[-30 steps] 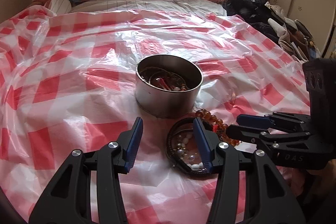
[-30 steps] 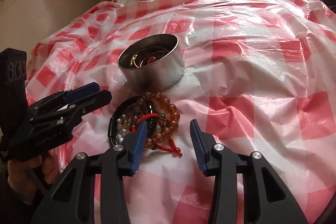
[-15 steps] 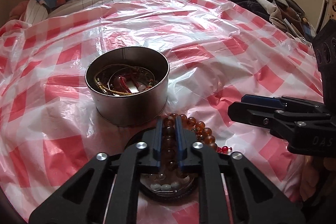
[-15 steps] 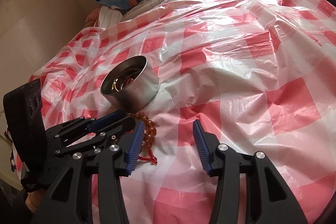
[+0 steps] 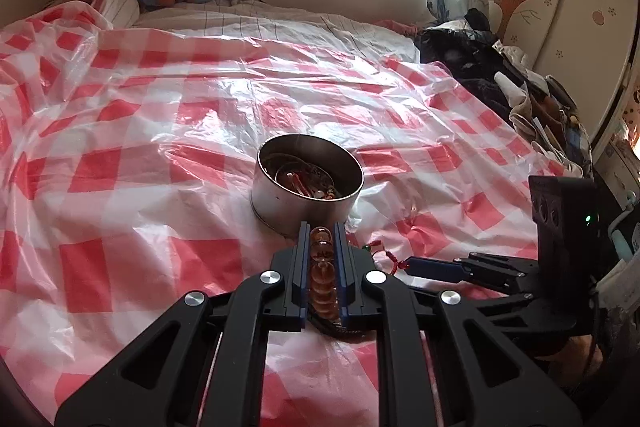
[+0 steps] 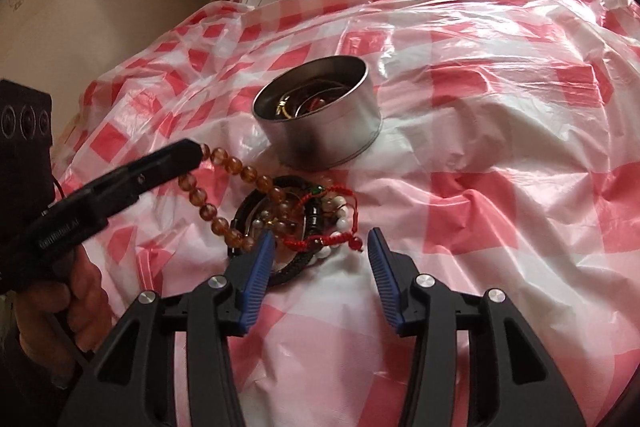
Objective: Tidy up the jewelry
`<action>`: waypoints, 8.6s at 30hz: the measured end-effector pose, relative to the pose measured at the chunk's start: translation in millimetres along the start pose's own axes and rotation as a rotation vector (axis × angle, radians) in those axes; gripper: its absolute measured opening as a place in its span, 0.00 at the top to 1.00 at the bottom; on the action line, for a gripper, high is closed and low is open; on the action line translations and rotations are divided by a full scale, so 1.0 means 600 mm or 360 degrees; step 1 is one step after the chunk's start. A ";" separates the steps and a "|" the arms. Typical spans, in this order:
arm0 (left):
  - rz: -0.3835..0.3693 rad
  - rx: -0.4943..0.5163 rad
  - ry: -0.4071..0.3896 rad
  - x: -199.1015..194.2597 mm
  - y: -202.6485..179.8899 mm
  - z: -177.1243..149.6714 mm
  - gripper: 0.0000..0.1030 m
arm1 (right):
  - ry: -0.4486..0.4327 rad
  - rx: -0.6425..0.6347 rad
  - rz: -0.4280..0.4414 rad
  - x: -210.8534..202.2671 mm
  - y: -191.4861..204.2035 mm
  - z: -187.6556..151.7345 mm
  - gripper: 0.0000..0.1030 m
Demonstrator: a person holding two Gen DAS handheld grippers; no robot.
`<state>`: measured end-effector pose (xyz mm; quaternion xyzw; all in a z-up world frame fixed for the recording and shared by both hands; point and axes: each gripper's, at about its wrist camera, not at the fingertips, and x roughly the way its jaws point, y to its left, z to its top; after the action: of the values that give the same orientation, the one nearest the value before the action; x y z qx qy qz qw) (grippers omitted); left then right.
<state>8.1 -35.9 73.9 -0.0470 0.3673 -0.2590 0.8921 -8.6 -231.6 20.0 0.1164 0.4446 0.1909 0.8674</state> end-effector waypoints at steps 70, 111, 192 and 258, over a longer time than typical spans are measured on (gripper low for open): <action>0.0115 0.0097 -0.0173 -0.031 -0.043 0.053 0.90 | -0.0614 0.0006 0.0173 -0.090 0.015 0.072 0.92; 0.0238 0.0061 0.0098 0.037 0.000 -0.026 0.71 | -0.0221 0.0144 -0.0105 -0.041 -0.025 0.007 0.50; 0.0228 -0.0021 0.0305 0.087 0.056 -0.053 0.83 | -0.0068 0.0025 -0.0315 0.014 -0.018 -0.001 0.96; 0.0297 -0.0060 -0.0086 0.078 0.008 0.067 0.93 | -0.0516 -0.0082 -0.0352 -0.033 -0.004 0.110 0.96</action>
<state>65.3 -58.9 72.3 -0.0362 0.3507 -0.1664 0.9209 35.5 -244.6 71.7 0.0739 0.3041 0.0846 0.9460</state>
